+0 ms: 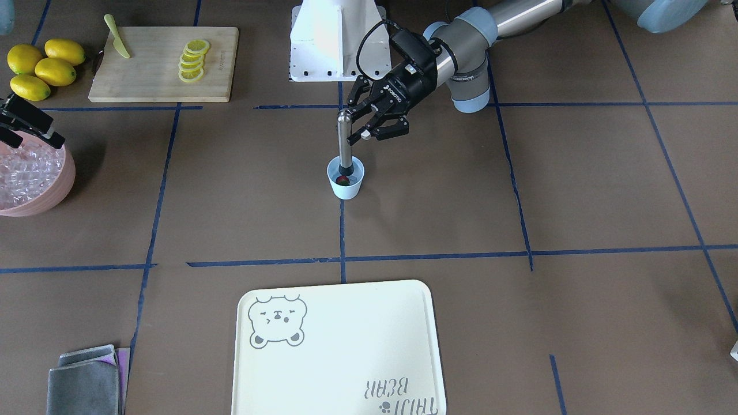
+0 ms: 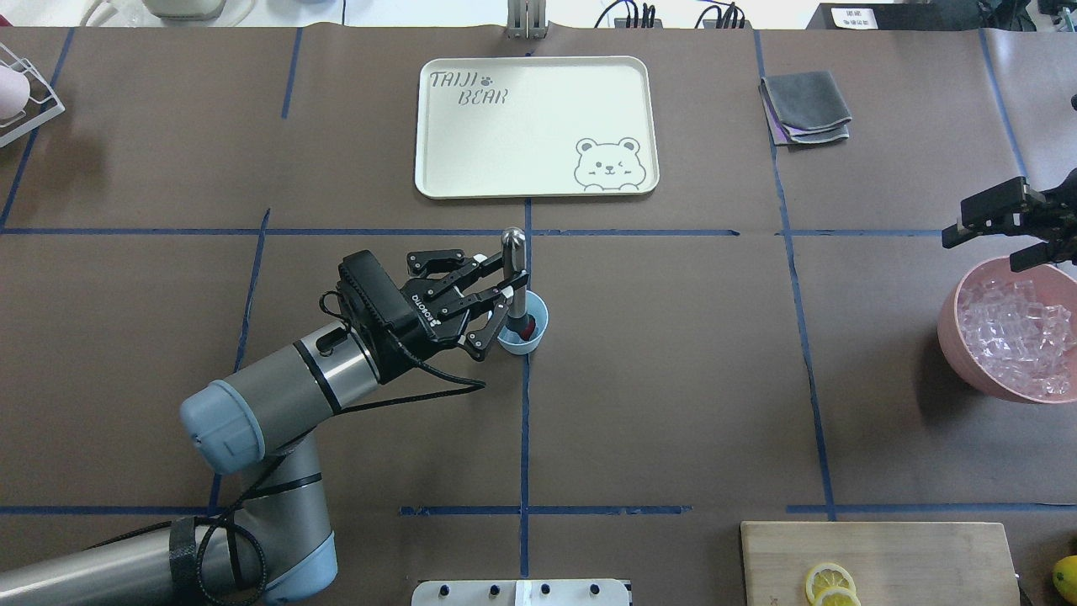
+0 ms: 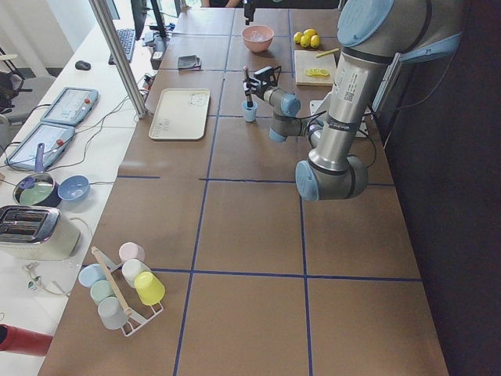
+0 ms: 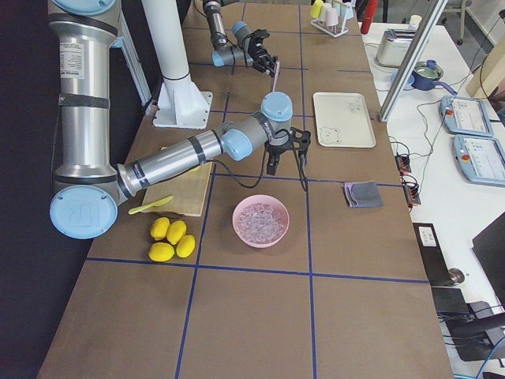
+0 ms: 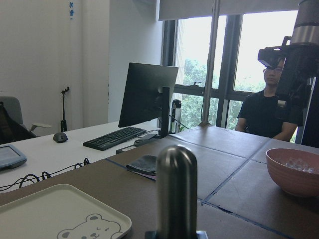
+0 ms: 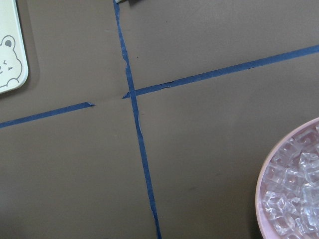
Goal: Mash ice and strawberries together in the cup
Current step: 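Press the muddler down into the cup repeatedly with the left gripper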
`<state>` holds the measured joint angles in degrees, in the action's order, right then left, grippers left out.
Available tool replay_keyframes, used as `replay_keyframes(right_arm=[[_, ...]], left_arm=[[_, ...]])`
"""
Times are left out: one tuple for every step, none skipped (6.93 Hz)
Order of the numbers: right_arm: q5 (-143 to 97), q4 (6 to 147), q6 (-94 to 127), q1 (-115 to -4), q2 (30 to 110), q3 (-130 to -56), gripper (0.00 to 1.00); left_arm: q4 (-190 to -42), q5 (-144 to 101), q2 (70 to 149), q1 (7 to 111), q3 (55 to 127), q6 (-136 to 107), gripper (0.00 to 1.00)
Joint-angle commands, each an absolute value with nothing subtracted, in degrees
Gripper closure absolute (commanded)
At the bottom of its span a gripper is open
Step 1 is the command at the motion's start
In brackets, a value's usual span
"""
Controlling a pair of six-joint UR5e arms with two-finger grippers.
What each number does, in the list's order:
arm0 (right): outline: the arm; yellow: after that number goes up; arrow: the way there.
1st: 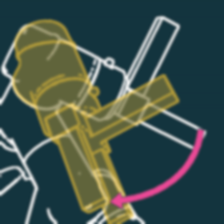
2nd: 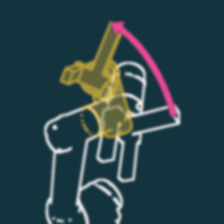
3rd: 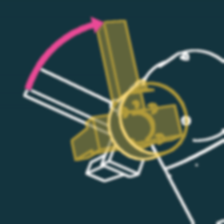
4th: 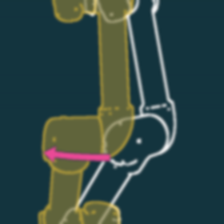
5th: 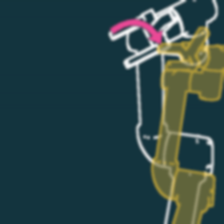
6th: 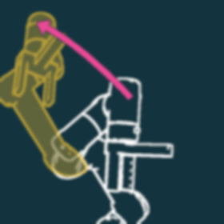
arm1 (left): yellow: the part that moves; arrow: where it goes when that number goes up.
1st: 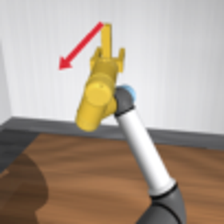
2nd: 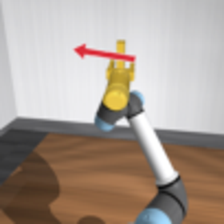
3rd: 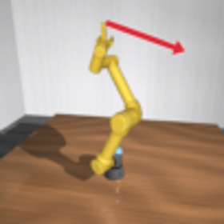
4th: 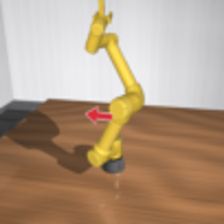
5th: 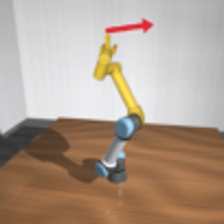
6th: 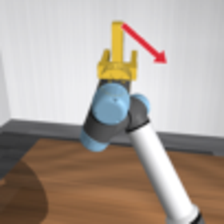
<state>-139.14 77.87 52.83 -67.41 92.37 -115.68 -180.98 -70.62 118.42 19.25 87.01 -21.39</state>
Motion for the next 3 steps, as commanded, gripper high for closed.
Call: replay_keyframes(right_arm=[[-139.1,77.9,52.7,-67.4,92.4,-115.5,0.01],[-139.1,77.9,52.7,-67.4,92.4,-115.4,0.01],[-139.1,77.9,52.7,-67.4,92.4,-115.2,0.01]], left_arm=[[-181.3,-70.3,118.5,18.9,86.0,-21.4,0.93],[-181.2,-70.3,118.4,18.4,86.0,-21.4,0.93],[-181.2,-70.3,118.3,18.0,85.9,-21.4,0.93]])
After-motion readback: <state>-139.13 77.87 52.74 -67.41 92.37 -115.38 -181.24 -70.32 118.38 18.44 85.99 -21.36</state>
